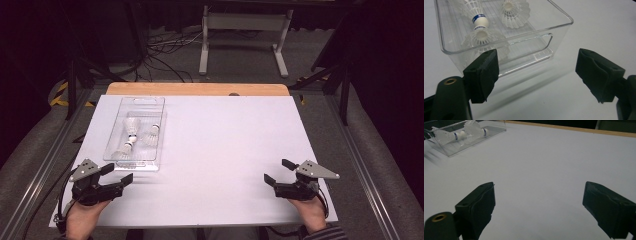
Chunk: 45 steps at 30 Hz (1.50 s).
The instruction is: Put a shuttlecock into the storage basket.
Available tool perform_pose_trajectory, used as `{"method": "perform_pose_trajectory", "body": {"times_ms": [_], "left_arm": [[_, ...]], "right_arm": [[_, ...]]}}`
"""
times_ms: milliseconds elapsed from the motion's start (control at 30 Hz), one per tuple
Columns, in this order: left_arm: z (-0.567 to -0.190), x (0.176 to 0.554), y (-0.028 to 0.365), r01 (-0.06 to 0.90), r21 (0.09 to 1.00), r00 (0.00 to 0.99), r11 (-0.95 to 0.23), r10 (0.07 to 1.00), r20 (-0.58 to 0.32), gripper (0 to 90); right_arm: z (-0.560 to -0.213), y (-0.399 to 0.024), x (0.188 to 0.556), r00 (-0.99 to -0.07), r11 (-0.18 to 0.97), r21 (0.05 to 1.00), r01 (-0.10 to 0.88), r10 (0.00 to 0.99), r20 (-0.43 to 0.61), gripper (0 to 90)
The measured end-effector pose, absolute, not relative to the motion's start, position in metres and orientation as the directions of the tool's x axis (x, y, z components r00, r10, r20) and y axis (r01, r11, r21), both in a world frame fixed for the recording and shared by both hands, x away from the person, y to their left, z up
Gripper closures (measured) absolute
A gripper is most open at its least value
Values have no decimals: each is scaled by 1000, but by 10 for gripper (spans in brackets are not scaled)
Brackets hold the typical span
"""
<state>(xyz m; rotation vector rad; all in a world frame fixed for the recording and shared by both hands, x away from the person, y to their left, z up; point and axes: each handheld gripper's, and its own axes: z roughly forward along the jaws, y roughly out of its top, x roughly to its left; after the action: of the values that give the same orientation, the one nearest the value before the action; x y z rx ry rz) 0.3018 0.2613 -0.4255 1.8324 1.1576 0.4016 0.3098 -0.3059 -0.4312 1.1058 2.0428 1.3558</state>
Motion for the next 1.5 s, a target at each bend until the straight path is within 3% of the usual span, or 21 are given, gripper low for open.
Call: {"method": "perform_pose_trajectory", "body": {"times_ms": [1500], "left_arm": [[-437,307,265,598,792,499,-125,831,-246,196]], "right_arm": [[-431,-306,308,-580,187,908,375,811,73,118]]}}
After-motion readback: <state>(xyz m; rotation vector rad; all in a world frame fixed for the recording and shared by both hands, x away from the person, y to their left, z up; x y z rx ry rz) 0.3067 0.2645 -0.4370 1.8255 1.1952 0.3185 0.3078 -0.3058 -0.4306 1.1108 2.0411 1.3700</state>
